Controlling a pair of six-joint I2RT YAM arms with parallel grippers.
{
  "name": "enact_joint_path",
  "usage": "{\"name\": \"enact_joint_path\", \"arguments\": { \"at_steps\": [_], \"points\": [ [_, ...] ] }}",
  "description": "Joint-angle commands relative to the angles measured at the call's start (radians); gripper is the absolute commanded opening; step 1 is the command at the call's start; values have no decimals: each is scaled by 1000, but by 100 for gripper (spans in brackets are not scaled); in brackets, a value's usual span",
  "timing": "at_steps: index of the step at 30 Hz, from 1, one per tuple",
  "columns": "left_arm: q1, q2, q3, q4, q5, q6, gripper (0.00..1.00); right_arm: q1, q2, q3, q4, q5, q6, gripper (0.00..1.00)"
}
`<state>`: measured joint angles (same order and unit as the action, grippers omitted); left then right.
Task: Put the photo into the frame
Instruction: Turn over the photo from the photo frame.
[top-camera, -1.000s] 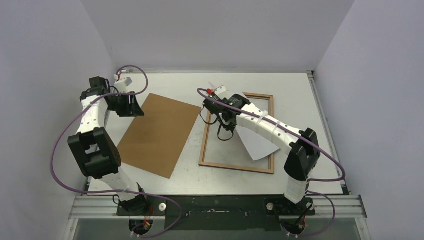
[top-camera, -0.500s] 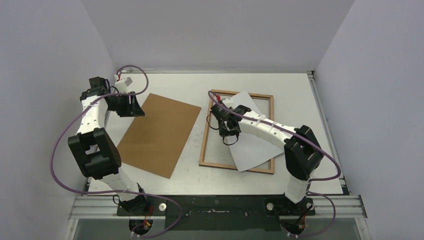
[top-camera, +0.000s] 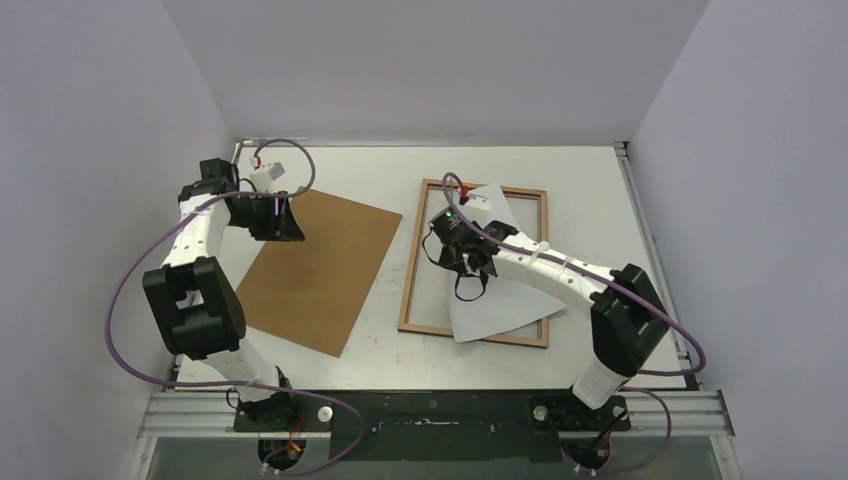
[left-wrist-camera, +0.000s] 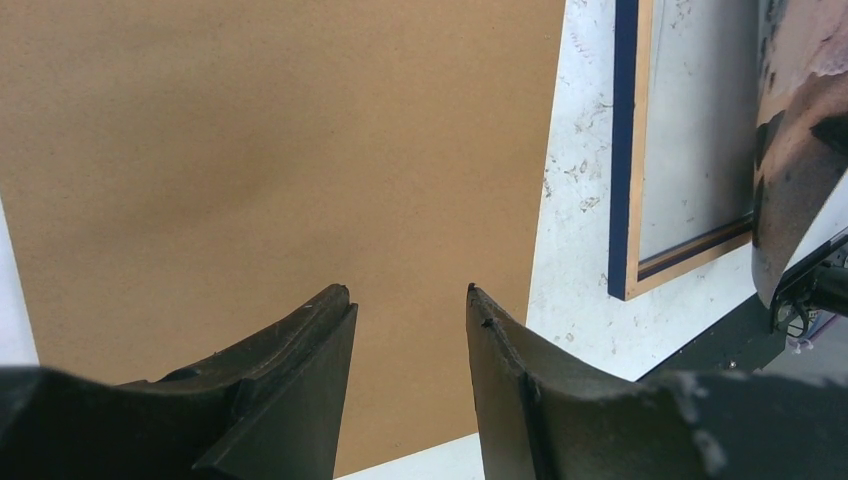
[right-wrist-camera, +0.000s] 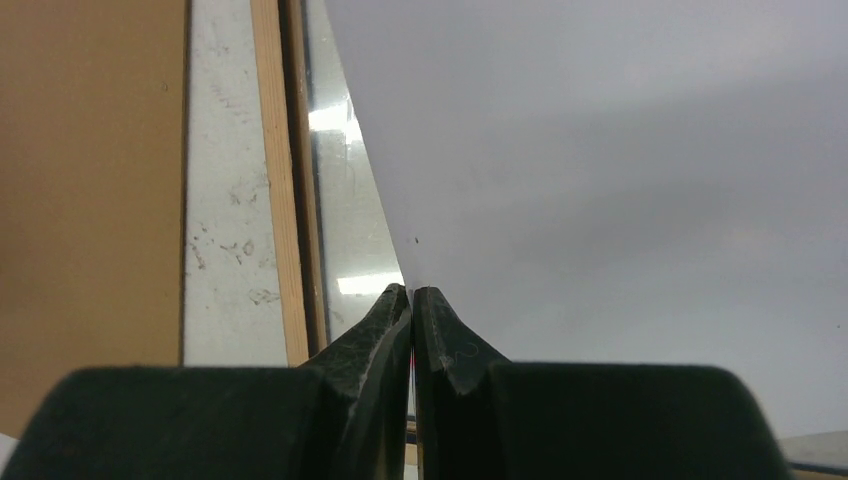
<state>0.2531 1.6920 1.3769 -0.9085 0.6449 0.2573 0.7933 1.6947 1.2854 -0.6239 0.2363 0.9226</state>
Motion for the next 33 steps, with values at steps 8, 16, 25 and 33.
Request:
{"name": "enact_joint_path", "arguments": {
  "at_steps": [8, 16, 25, 33],
  "points": [
    [-74, -51, -17, 35, -6, -10, 43, -41, -128, -83, 127, 89, 239, 5],
    [-78, -56, -29, 54, -17, -5, 42, -41, -128, -46, 106, 71, 319, 5],
    [-101, -44, -23, 68, 1, -27, 41, -65, -175, -77, 56, 94, 406, 5],
    [-101, -56, -36, 71, 9, -25, 41, -105, -129, -13, 23, 123, 359, 5]
  ]
}}
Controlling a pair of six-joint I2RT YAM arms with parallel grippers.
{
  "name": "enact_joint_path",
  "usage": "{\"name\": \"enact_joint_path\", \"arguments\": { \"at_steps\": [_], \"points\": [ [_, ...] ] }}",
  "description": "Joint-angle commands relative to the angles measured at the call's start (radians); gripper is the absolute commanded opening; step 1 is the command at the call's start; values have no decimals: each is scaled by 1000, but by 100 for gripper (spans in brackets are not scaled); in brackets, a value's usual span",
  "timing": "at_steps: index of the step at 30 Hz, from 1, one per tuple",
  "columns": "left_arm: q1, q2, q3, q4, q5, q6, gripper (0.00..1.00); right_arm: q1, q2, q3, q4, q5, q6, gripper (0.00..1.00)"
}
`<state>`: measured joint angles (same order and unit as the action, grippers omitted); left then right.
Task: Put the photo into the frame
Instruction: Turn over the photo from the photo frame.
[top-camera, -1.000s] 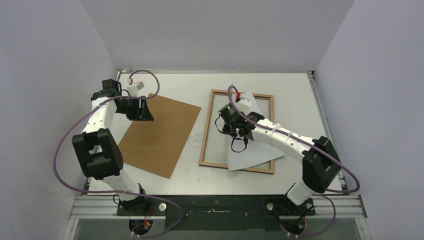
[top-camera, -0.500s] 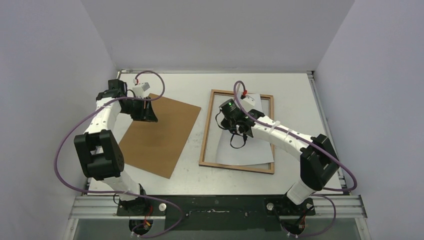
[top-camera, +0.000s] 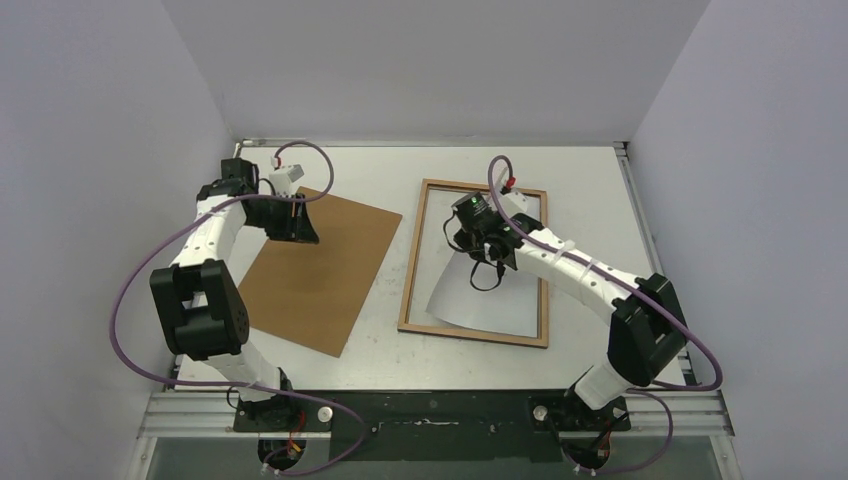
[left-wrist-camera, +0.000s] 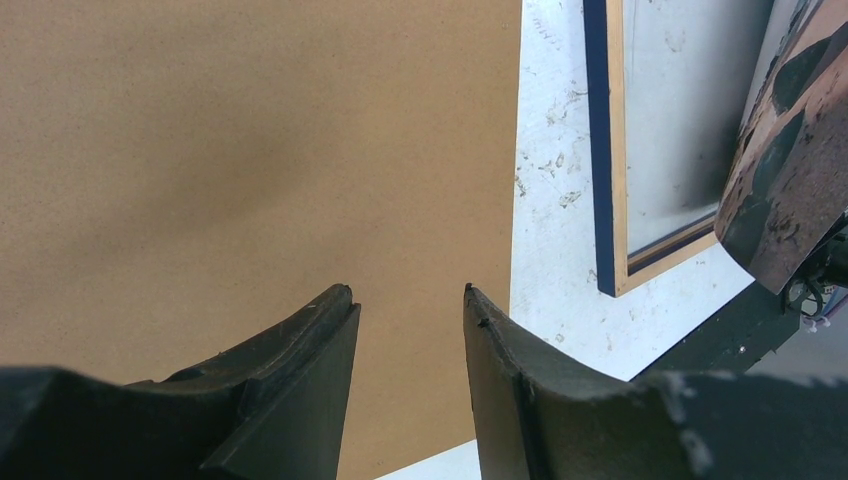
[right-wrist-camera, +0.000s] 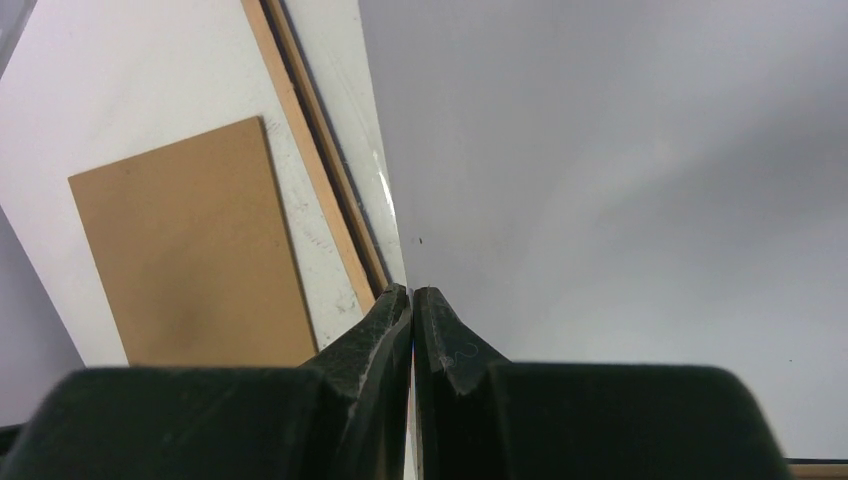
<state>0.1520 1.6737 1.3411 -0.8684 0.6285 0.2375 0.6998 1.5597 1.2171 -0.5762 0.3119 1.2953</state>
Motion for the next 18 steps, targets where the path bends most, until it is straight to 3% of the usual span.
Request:
{"name": "enact_joint_path", "arguments": {
  "at_steps": [1, 7, 10, 13, 18],
  "points": [
    [0, -40, -1, 30, 26, -4, 41, -11, 15, 64, -35, 49, -17, 5],
    [0, -41, -9, 32, 26, 0, 41, -10, 29, 47, -7, 34, -27, 6],
    [0, -40, -7, 31, 23, -1, 42, -4, 54, 62, 5, 15, -60, 13],
    [0, -40, -3, 31, 20, -2, 43, 6, 90, 83, -8, -7, -91, 30],
    [0, -38, -3, 30, 10, -2, 44, 13, 98, 86, -13, -9, -113, 67]
  ]
}}
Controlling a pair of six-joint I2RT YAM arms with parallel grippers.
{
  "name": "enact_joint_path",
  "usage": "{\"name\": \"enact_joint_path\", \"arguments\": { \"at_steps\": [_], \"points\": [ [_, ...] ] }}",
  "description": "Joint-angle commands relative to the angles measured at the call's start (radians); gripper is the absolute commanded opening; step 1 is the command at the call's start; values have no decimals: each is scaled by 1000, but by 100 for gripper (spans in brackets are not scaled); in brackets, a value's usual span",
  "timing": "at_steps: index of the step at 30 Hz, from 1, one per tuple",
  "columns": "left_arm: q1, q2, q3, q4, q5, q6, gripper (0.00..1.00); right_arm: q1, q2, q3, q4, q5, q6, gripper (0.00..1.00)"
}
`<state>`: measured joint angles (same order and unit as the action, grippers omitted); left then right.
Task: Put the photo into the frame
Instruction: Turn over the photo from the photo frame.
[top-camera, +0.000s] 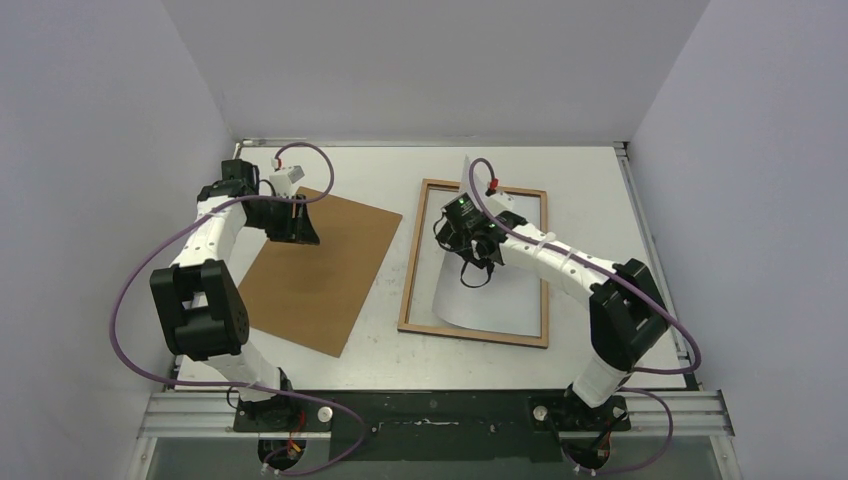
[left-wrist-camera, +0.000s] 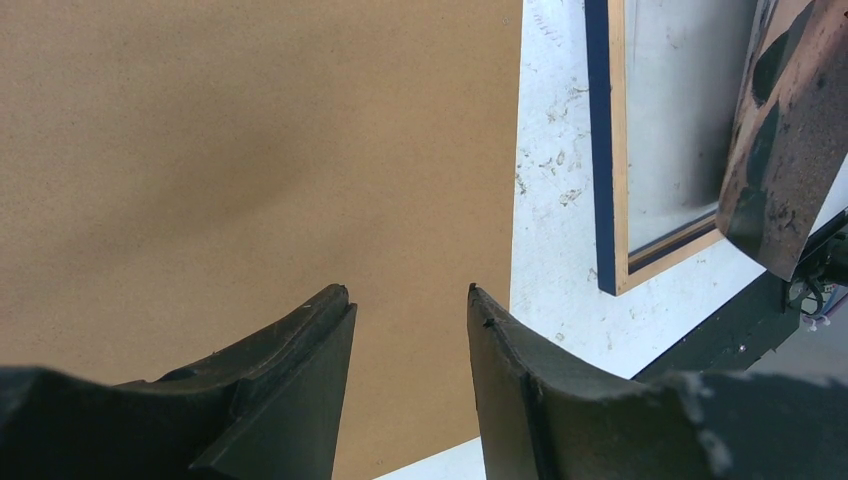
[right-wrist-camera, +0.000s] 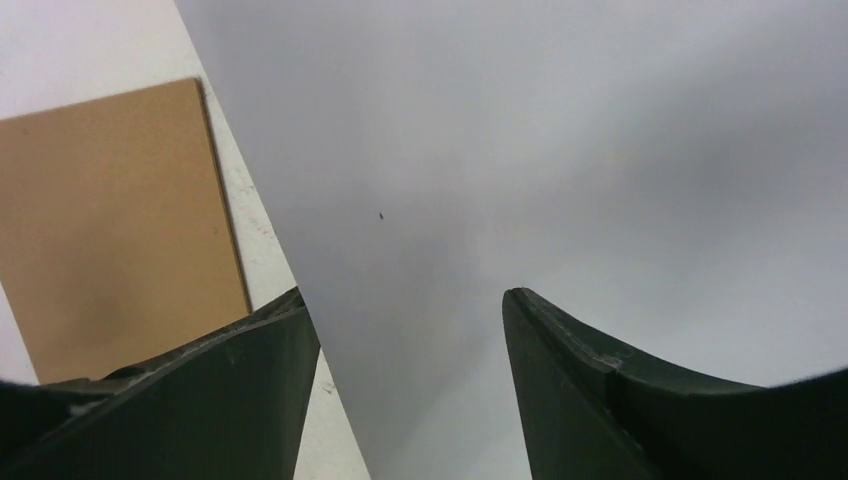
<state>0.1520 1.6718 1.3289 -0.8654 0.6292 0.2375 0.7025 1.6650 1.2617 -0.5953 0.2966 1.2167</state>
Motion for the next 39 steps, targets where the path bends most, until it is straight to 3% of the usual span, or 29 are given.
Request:
{"name": "enact_joint_path", "arguments": {
  "at_steps": [1, 9, 12, 23, 29, 39],
  "points": [
    [1, -34, 10, 25, 8, -1, 44, 11, -9, 45, 7, 9, -39, 73],
    [1, -33, 16, 23, 0, 1, 44, 20, -16, 88, -1, 17, -92, 95],
    [3, -31, 21, 21, -1, 2, 44, 27, -14, 92, 2, 11, -108, 98],
    [11, -15, 28, 10, -23, 10, 45, 25, -16, 87, 34, -10, -153, 99],
    [63, 14, 68, -7, -47, 24, 53, 65, 15, 134, 75, -17, -227, 100],
    [262, 179, 234, -64, -159, 146, 54, 237, 314, 431, 72, -132, -289, 100]
  ]
}}
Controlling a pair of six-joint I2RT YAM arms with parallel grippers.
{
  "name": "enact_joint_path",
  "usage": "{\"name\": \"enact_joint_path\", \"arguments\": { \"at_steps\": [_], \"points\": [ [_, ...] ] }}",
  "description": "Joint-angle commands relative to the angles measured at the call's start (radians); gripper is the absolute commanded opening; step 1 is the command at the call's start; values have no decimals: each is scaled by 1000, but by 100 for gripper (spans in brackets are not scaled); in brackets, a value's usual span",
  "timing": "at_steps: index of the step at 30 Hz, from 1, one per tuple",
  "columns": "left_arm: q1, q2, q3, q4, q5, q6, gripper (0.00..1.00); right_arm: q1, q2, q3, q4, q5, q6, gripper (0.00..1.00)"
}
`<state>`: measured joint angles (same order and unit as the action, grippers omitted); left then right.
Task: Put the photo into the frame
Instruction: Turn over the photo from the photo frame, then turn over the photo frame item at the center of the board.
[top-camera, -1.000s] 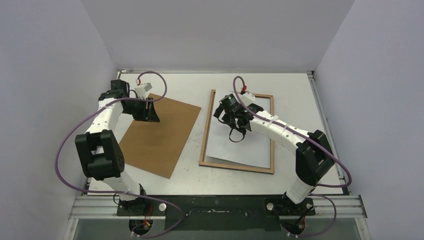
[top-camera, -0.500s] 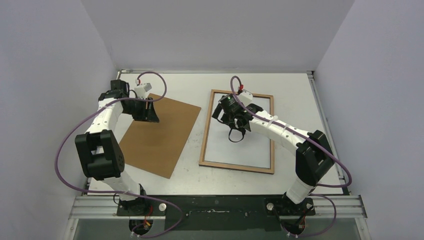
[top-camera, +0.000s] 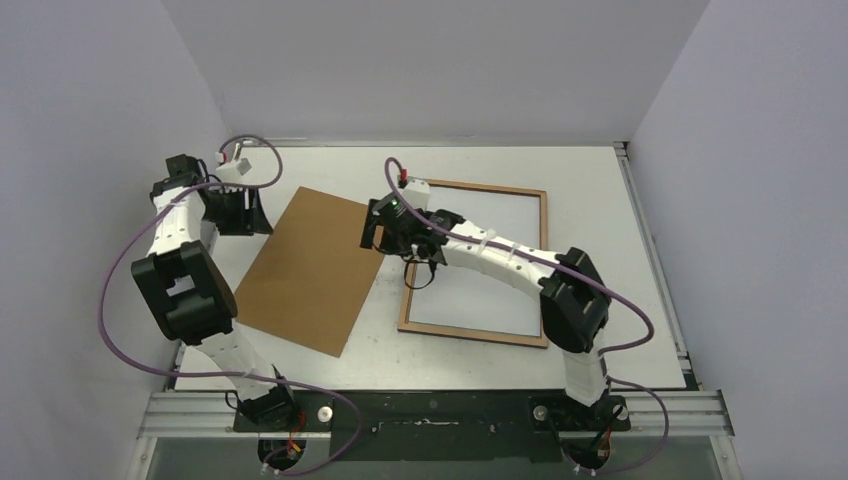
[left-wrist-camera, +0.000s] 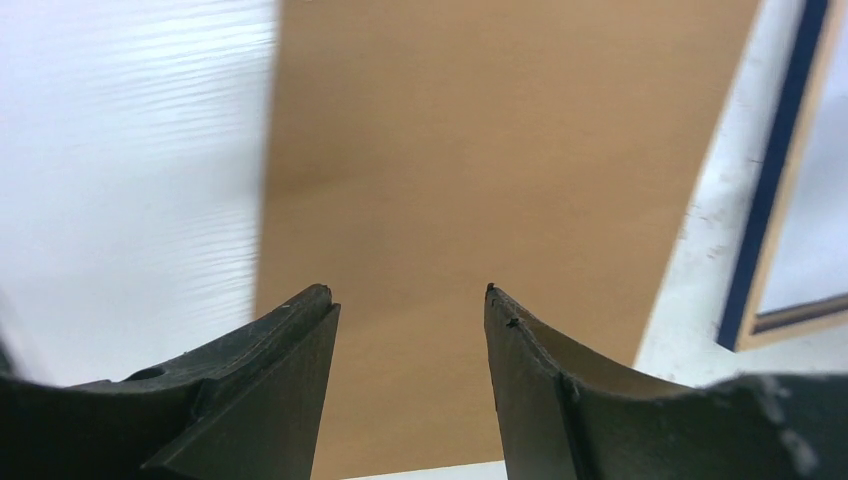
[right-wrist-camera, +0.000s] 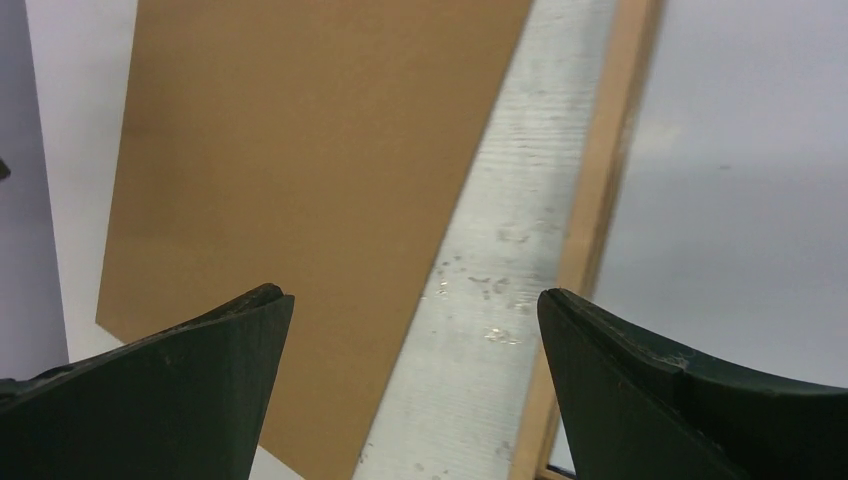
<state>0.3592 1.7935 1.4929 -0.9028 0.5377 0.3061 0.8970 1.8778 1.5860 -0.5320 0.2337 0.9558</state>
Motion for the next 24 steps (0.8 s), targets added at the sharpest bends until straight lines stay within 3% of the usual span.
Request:
{"name": "enact_joint_path", "arguments": {
  "at_steps": [1, 8, 17, 24],
  "points": [
    [67, 76, 77, -28, -77, 86, 54, 47, 128, 127, 3, -87, -23, 100],
    [89, 154, 38, 77, -172, 102, 53, 51, 227, 165, 38, -162, 29, 93],
    [90, 145, -72, 313, -335, 68, 50, 51, 276, 168, 40, -153, 70, 91],
    [75, 181, -114, 376, -388, 57, 50, 50, 291, 129, 58, -137, 100, 90]
  ]
}}
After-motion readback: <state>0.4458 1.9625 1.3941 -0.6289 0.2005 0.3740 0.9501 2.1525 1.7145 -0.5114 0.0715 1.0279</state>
